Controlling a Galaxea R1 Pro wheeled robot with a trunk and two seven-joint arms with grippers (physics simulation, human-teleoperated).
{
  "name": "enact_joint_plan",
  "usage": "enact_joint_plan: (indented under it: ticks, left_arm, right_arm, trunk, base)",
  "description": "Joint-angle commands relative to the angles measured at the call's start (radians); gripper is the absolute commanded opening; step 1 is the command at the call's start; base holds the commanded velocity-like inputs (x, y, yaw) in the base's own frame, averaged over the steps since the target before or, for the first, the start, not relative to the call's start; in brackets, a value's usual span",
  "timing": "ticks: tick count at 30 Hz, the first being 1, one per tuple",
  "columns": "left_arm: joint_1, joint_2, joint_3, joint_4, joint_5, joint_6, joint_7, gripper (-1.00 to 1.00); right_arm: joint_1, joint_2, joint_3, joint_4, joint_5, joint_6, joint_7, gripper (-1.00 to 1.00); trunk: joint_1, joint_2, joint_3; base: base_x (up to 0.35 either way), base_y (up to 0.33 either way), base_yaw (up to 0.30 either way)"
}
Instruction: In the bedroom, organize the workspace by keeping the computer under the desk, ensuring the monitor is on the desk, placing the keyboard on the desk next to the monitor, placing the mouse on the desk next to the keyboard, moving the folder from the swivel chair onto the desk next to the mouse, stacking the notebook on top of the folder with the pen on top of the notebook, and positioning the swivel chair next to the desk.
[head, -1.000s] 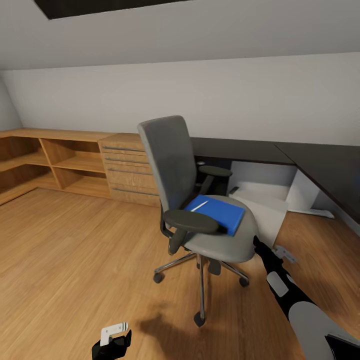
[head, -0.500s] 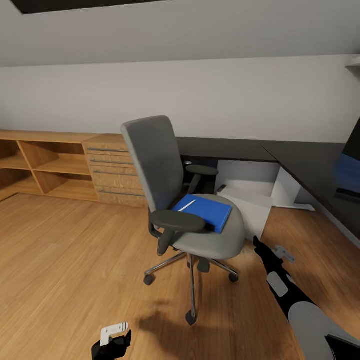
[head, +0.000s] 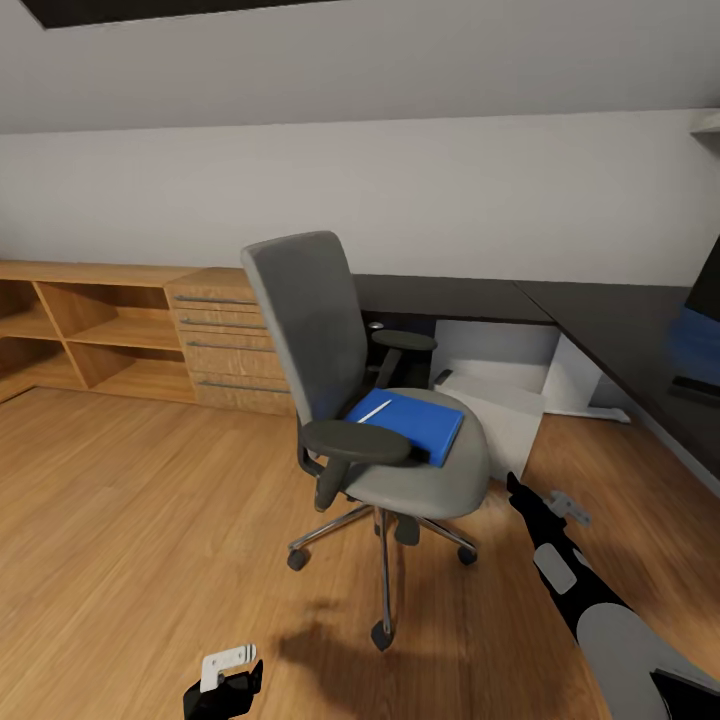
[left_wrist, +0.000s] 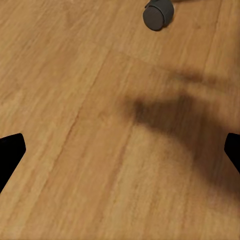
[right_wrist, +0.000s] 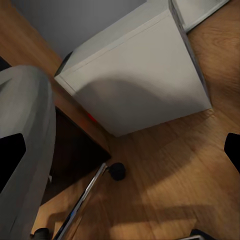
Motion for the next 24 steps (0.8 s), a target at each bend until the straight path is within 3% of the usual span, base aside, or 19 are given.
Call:
enact_joint_plan:
  ticks: [1, 12, 24]
  left_arm:
    - [0.000, -0.001, 0.002, 0.000, 0.005, -0.002, -0.001, 1.00]
    - [0.000, -0.001, 0.002, 0.000, 0.005, -0.002, -0.001, 1.00]
    - [0.000, -0.002, 0.002, 0.001, 0.005, -0.002, -0.001, 1.00]
  right_arm:
    - [-0.001, 0.000, -0.003, 0.002, -0.011, -0.002, 0.009, 1.00]
    - [-0.001, 0.000, -0.002, 0.002, -0.011, -0.002, 0.009, 1.00]
    - [-0.001, 0.000, -0.002, 0.002, -0.011, -0.002, 0.010, 1.00]
  trunk:
    - [0.000, 0.000, -0.001]
    - [0.000, 0.000, -0.001]
    - [0.000, 0.000, -0.001]
  base:
    - [0.000, 0.000, 0.000]
    - [0.000, 0.005, -0.079]
    - [0.066, 0.200, -0.112]
